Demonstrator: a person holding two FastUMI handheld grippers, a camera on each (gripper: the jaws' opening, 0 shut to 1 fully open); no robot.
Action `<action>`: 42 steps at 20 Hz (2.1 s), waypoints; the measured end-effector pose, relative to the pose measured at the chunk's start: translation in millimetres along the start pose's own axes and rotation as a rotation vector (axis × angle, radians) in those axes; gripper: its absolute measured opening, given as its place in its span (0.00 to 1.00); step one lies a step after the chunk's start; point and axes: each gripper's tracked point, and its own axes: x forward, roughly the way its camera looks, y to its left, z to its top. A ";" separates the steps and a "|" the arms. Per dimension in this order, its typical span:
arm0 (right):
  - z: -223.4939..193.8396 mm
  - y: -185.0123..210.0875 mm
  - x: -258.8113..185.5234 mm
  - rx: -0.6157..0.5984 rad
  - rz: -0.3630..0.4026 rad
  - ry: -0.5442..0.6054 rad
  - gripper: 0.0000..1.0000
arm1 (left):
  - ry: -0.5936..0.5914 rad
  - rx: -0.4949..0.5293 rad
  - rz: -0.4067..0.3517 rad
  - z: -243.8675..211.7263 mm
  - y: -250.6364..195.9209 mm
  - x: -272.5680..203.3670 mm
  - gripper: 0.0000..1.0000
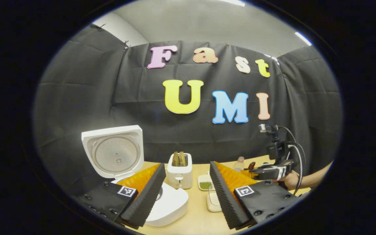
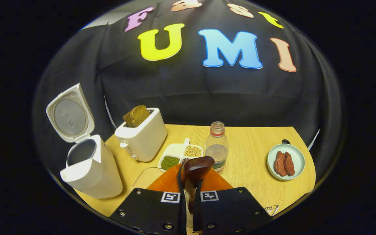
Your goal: Close the left gripper, press the button to open the rice cooker; take a wooden spoon from the chopstick holder with the right hand, scoop a spoonful of rice and pour it into the rice cooker, then put the wooden spoon back into the chopstick holder.
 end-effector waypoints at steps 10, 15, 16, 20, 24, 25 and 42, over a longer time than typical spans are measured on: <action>-32.6 63.6 17.3 0.165 0.160 0.029 0.08 | 0.054 -0.029 0.052 -23.5 31.8 2.6 0.95; -29.1 58.5 19.8 0.498 0.237 0.059 0.08 | 0.068 -0.045 0.080 -30.9 40.9 -7.5 0.95; -29.3 52.5 17.4 0.584 0.251 0.062 0.08 | 0.067 -0.051 0.082 -30.4 41.4 -8.7 0.95; -11.9 11.8 4.8 0.761 0.244 -0.003 0.08 | 0.053 -0.049 0.082 -29.8 41.8 -9.7 0.94; 14.7 -18.7 -26.8 0.813 0.248 -0.080 0.08 | 0.021 -0.055 0.063 -19.2 33.7 -10.4 0.94; 21.8 -25.5 -34.8 0.835 0.252 -0.101 0.08 | 0.015 -0.054 0.060 -16.1 32.2 -9.9 0.95; 97.9 35.6 -108.7 1.082 0.475 -0.197 0.08 | -0.055 -0.014 0.073 1.3 66.4 -32.1 0.95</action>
